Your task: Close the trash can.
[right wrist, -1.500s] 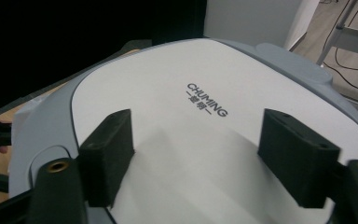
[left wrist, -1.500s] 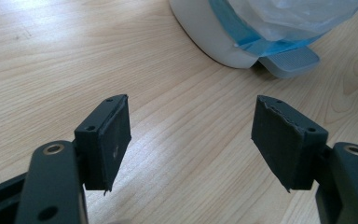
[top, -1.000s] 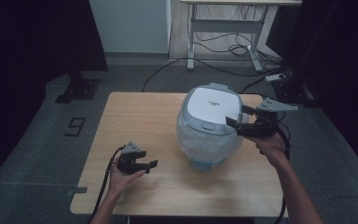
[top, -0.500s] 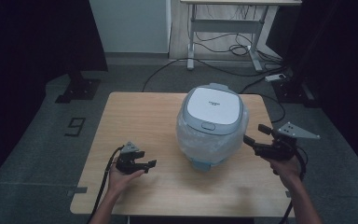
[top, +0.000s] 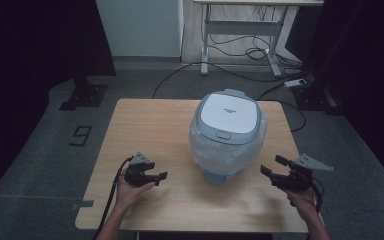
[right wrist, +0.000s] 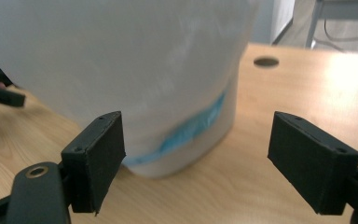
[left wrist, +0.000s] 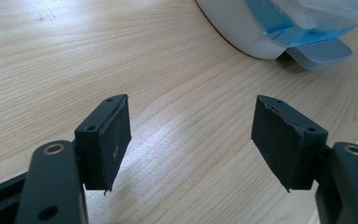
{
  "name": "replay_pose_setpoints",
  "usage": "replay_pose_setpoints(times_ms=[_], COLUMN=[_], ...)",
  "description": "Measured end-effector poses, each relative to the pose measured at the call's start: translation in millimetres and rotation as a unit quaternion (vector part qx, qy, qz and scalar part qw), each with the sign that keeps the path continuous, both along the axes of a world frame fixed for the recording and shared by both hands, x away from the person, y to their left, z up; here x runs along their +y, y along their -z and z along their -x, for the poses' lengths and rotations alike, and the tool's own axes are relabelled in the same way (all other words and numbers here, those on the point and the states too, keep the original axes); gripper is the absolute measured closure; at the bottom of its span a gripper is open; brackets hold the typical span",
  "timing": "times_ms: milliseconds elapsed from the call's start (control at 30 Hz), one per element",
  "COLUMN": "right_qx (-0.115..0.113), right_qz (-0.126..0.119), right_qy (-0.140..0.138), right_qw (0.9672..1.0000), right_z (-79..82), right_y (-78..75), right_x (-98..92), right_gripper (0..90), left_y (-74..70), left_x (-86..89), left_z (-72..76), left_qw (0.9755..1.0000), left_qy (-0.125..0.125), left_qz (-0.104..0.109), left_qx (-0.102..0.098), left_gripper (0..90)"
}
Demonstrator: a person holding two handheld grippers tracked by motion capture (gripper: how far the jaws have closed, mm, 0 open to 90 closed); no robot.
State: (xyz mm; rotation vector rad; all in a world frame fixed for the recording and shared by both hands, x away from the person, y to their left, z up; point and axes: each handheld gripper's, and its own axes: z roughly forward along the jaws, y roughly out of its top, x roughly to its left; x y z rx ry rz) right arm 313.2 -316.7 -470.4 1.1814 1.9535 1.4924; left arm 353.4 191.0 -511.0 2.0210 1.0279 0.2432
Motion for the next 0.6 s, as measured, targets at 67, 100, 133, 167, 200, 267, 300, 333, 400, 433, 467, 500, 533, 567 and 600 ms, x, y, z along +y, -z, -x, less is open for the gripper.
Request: replay_pose_setpoints(times_ms=[67,100,133,167,200,267,300,333,400,433,467,500,533,567,600], right_qx=[0.009,0.016,0.021,0.026,0.031,0.039,0.040,0.042,0.042,0.042,0.041,0.041,0.041,0.040,0.041], right_qz=[0.003,0.006,0.007,0.010,0.013,0.019,0.020,0.019,0.018,0.017,0.017,0.016,0.016,0.016,0.016], right_qy=[0.001,0.000,0.000,0.001,0.002,0.003,0.005,0.006,0.008,0.009,0.010,0.011,0.011,0.012,0.012], right_qw=[1.0000,0.9999,0.9998,0.9996,0.9994,0.9991,0.9990,0.9989,0.9989,0.9989,0.9990,0.9990,0.9990,0.9990,0.9990], right_z=[-0.1,-0.4,-0.9,-1.7,-2.7,-4.3,-4.8,-5.5,-6.0,-5.9,-5.6,-5.4,-5.3,-5.2,-5.2], right_y=[8.5,14.2,18.6,22.7,26.3,31.3,32.5,33.8,34.5,34.4,34.2,34.1,34.2,34.3,34.7], right_x=[-0.5,-0.9,-1.1,-1.3,-1.4,-1.9,-2.3,-3.1,-4.1,-4.3,-4.6,-4.8,-5.0,-5.1,-5.3], right_gripper=[18.1,18.4,18.5,18.5,18.5,18.5,18.5,18.5,18.5,18.5,18.5,18.5,18.5,18.5,18.5], left_y=[0.6,0.9,1.2,1.3,1.3,1.3,1.2,1.1,1.0,1.1,1.1,1.2,1.3,1.3,1.3], left_x=[0.1,0.1,0.1,0.0,0.0,0.0,0.0,0.0,0.1,0.1,0.0,-0.1,-0.2,-0.2,-0.3], left_z=[-0.3,-0.4,-0.6,-0.6,-0.6,-0.5,-0.4,-0.4,-0.4,-0.4,-0.4,-0.4,-0.5,-0.5,-0.6], left_qw=[1.0000,1.0000,1.0000,1.0000,1.0000,1.0000,1.0000,1.0000,1.0000,1.0000,1.0000,1.0000,1.0000,1.0000,1.0000], left_qy=[-0.001,-0.001,-0.001,-0.001,-0.001,-0.001,-0.001,-0.001,-0.001,-0.001,-0.001,0.000,0.000,0.000,0.000], left_qz=[0.000,-0.001,-0.001,-0.001,-0.001,-0.001,-0.001,-0.001,-0.001,-0.001,-0.001,-0.001,-0.001,-0.002,-0.002], left_qx=[0.001,0.001,0.001,0.002,0.002,0.002,0.002,0.001,0.001,0.001,0.001,0.002,0.002,0.001,0.001], left_gripper=[28.1,28.1,28.1,28.1,28.1,28.1,28.1,28.1,28.1,28.1,28.1,28.1,28.1,28.1,28.1])
